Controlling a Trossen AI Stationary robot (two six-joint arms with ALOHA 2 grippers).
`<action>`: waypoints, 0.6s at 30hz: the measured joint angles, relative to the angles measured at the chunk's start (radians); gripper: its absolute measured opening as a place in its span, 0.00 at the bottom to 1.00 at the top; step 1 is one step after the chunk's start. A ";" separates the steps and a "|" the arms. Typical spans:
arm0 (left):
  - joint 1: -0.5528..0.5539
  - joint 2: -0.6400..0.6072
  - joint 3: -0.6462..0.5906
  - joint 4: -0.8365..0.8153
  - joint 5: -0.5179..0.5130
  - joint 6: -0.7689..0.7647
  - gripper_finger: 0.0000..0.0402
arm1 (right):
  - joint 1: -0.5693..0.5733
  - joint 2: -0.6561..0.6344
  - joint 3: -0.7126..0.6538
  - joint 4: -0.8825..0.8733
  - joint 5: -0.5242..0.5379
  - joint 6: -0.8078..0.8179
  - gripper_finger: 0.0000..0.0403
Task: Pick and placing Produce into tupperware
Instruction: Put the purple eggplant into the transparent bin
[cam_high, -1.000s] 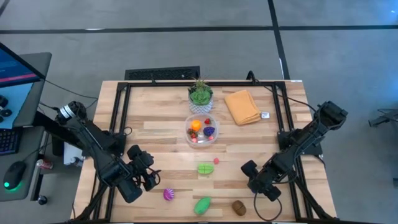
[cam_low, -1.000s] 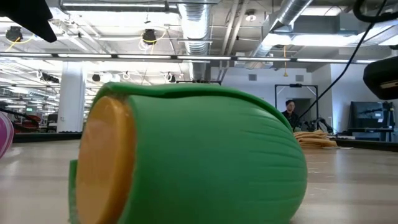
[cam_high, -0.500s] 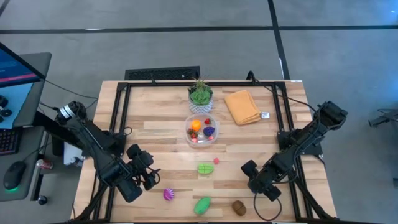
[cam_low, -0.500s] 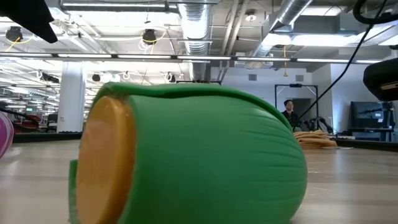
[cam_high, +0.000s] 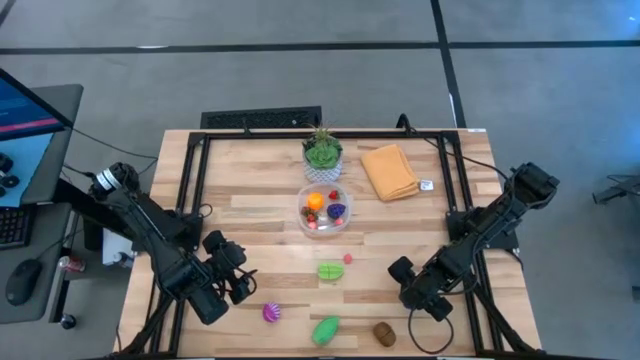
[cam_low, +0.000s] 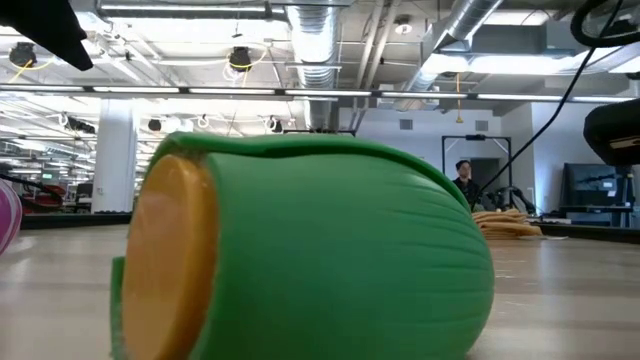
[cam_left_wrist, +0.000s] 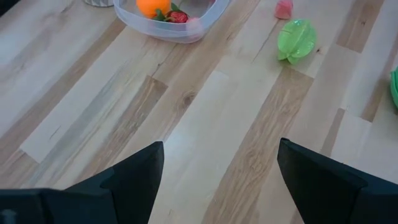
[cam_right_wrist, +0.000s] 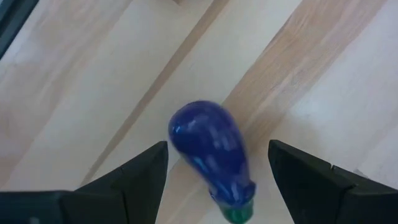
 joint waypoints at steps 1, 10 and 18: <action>0.000 0.000 0.000 -0.003 -0.001 0.000 0.75 | 0.000 0.000 0.000 0.000 0.000 -0.002 0.75; 0.000 0.000 0.000 -0.025 -0.020 -0.002 0.75 | -0.028 0.034 -0.001 0.001 0.003 0.022 0.75; -0.001 0.000 0.000 -0.025 -0.020 -0.014 0.75 | -0.041 0.078 0.000 0.052 0.007 0.077 0.75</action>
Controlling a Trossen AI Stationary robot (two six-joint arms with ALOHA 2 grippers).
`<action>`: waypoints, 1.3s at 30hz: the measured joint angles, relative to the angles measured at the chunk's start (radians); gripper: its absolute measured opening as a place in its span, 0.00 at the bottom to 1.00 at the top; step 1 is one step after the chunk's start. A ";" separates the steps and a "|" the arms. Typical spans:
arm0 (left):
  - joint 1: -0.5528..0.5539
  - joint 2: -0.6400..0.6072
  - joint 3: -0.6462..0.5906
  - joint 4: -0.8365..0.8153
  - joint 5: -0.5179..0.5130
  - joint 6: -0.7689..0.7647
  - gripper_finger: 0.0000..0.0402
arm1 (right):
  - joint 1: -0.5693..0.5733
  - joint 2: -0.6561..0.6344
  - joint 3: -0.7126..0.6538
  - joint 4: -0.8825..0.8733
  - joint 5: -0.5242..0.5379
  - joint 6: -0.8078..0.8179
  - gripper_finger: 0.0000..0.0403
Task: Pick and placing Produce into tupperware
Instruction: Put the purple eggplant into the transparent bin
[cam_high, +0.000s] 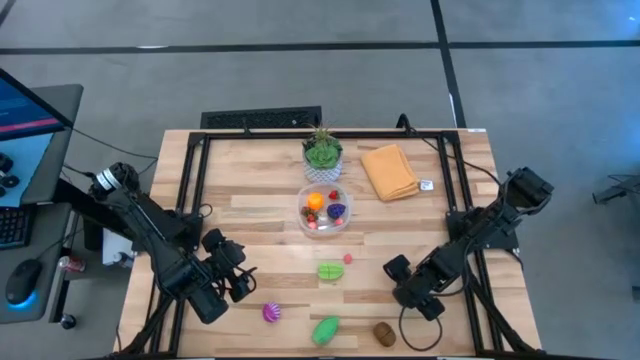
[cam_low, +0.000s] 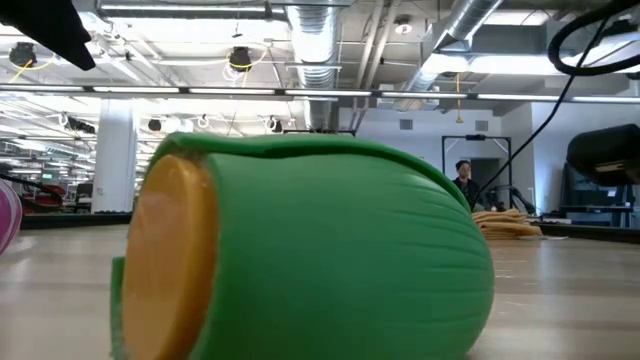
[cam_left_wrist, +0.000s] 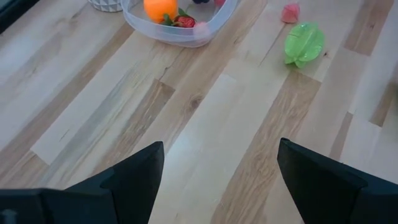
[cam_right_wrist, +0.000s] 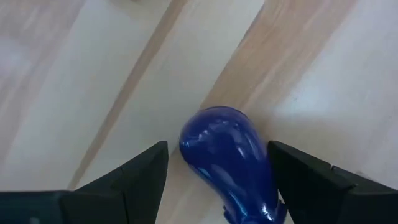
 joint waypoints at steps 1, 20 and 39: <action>0.000 0.000 0.000 -0.001 0.000 0.000 0.75 | -0.004 0.000 0.000 0.000 -0.001 0.006 0.75; 0.000 0.000 0.000 -0.053 -0.002 -0.010 0.75 | -0.061 -0.010 0.000 -0.013 -0.008 0.031 0.54; 0.000 0.000 0.000 -0.053 -0.004 -0.019 0.75 | -0.128 -0.011 0.000 -0.014 -0.038 0.091 0.47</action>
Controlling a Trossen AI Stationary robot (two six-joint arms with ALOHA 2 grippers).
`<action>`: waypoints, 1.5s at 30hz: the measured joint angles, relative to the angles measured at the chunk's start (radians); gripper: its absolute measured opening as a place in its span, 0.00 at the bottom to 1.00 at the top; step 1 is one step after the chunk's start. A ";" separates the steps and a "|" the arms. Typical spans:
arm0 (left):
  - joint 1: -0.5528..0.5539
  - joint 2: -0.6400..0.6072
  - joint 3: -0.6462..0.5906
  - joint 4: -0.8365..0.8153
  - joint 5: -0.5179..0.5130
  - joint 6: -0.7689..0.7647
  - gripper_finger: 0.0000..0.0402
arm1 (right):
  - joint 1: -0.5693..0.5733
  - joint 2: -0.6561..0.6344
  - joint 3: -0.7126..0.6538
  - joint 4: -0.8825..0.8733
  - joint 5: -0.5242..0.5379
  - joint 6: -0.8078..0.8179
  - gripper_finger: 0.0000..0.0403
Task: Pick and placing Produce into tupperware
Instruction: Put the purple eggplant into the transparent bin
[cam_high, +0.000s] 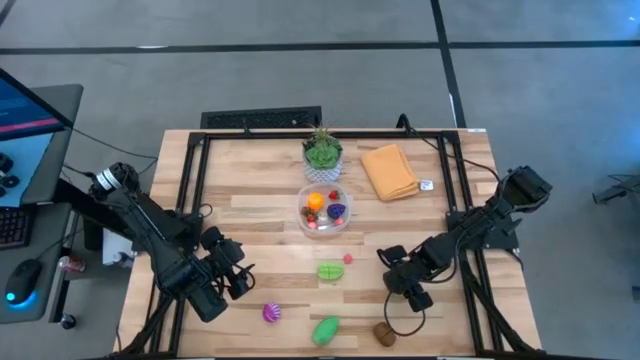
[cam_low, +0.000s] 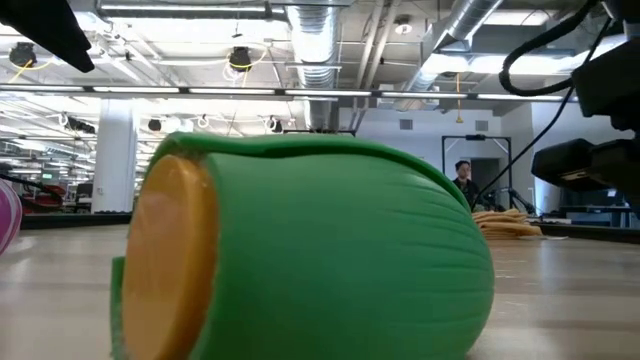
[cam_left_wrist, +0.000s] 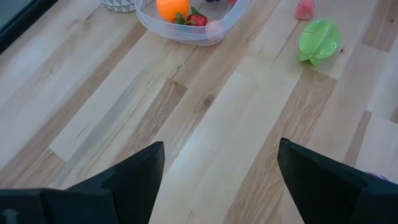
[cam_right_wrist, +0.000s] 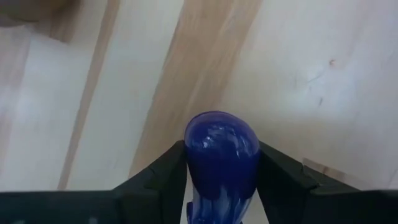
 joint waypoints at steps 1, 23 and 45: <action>0.000 0.000 0.000 0.000 0.000 0.000 0.75 | -0.004 0.000 0.000 0.000 -0.009 0.006 0.46; 0.000 0.000 0.000 0.001 -0.013 0.000 0.75 | -0.230 -0.217 -0.001 0.010 -0.203 0.027 0.45; 0.000 0.000 0.000 -0.002 -0.045 0.013 0.75 | -0.588 -0.535 0.000 0.292 -0.145 0.013 0.44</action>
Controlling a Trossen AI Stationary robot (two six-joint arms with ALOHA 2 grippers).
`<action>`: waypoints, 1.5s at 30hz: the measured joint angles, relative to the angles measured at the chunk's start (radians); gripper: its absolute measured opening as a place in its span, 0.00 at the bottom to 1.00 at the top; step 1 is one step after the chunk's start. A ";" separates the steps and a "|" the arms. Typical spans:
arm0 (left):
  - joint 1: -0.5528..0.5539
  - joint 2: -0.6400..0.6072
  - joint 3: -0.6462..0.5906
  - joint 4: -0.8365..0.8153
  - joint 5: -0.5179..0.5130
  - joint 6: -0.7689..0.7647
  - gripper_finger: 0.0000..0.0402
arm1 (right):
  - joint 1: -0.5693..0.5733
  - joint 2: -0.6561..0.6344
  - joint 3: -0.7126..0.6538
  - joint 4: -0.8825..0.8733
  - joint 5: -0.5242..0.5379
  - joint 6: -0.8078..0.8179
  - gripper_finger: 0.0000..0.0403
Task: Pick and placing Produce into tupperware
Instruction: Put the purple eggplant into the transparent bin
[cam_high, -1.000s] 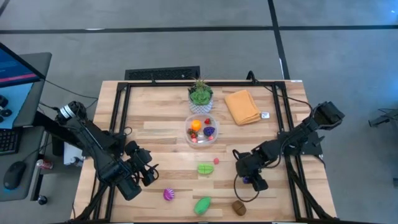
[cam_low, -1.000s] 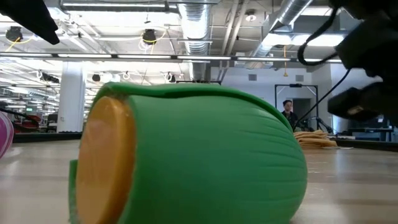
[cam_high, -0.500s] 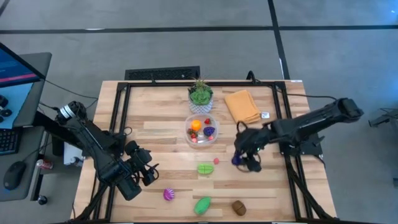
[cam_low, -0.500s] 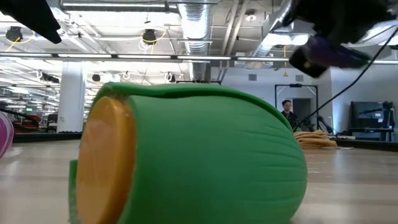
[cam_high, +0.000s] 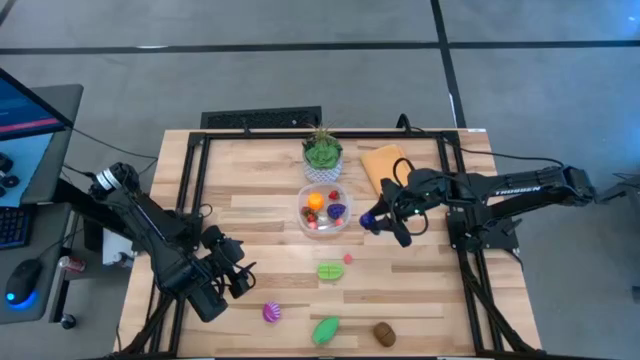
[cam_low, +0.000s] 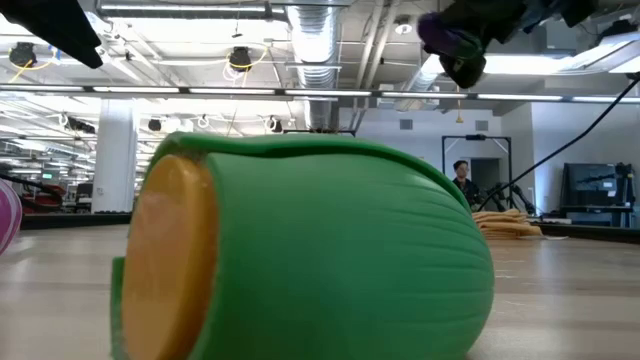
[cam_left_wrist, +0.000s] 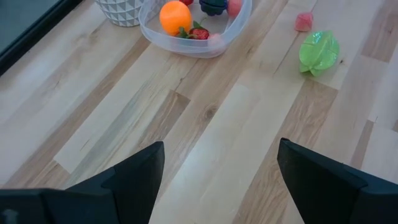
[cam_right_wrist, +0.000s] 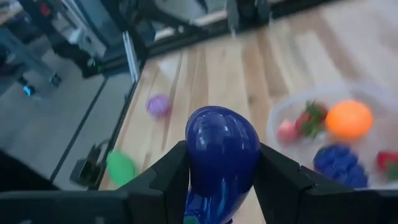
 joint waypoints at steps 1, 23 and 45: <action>0.000 0.000 0.000 -0.001 0.000 0.004 0.75 | -0.009 0.002 0.000 0.021 0.000 -0.004 0.44; 0.001 0.000 0.000 -0.019 -0.088 -0.024 0.75 | -0.149 0.392 0.000 0.483 0.056 -0.058 0.45; 0.001 0.000 0.000 -0.022 -0.112 -0.046 0.75 | -0.245 0.642 0.032 0.605 0.080 0.003 0.44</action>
